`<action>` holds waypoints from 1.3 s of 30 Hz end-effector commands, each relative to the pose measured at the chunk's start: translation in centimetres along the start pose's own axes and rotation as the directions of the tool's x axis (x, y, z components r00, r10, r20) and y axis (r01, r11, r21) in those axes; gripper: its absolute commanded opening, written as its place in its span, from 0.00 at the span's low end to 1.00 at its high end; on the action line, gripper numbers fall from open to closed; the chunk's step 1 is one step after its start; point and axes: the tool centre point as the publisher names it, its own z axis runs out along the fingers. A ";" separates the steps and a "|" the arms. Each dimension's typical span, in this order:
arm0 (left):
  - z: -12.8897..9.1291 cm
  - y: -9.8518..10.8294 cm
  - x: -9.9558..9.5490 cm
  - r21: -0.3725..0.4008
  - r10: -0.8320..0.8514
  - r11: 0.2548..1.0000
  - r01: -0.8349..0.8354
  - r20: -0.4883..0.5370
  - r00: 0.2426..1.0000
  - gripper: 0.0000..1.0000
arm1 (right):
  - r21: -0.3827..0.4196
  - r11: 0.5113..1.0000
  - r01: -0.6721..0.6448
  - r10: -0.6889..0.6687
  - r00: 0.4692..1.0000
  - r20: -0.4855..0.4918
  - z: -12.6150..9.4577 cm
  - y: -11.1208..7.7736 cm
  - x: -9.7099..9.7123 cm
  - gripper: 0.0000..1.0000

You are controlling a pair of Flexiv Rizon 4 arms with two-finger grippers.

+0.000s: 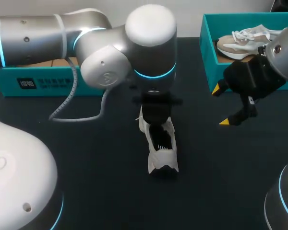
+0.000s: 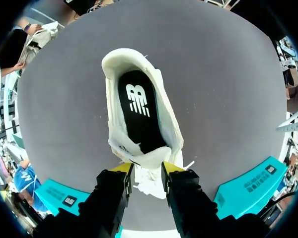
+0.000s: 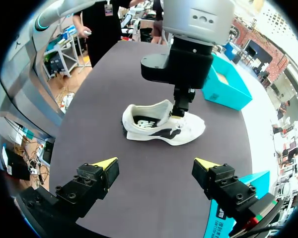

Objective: Take the shoe out of the shoebox, open the shoe tongue, remove and reinsert the insole, then place the shoe into the shoebox

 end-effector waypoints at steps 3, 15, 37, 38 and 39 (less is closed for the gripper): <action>0.2 -1.3 0.6 0.015 0.004 1.000 -0.004 0.022 1.000 0.32 | 0.002 1.000 0.000 0.000 1.000 0.001 0.2 0.0 0.0 1.00; -0.2 -2.1 0.2 0.042 -0.001 0.999 0.000 0.028 1.000 0.29 | 0.002 1.000 0.000 0.000 1.000 0.001 0.2 0.0 0.0 1.00; -2.0 -5.9 2.1 0.057 -0.467 0.882 0.467 -0.017 0.884 0.38 | 0.002 1.000 0.000 0.000 1.000 0.001 0.2 0.0 0.0 1.00; -2.3 -6.2 2.4 0.066 -0.510 0.858 0.510 -0.026 0.860 0.75 | 0.002 1.000 0.000 0.000 1.000 0.001 0.2 0.0 0.0 1.00; -2.5 -6.4 2.6 0.055 -0.532 0.845 0.532 -0.026 0.846 1.00 | 0.002 1.000 0.000 0.000 1.000 0.001 0.2 0.0 0.0 1.00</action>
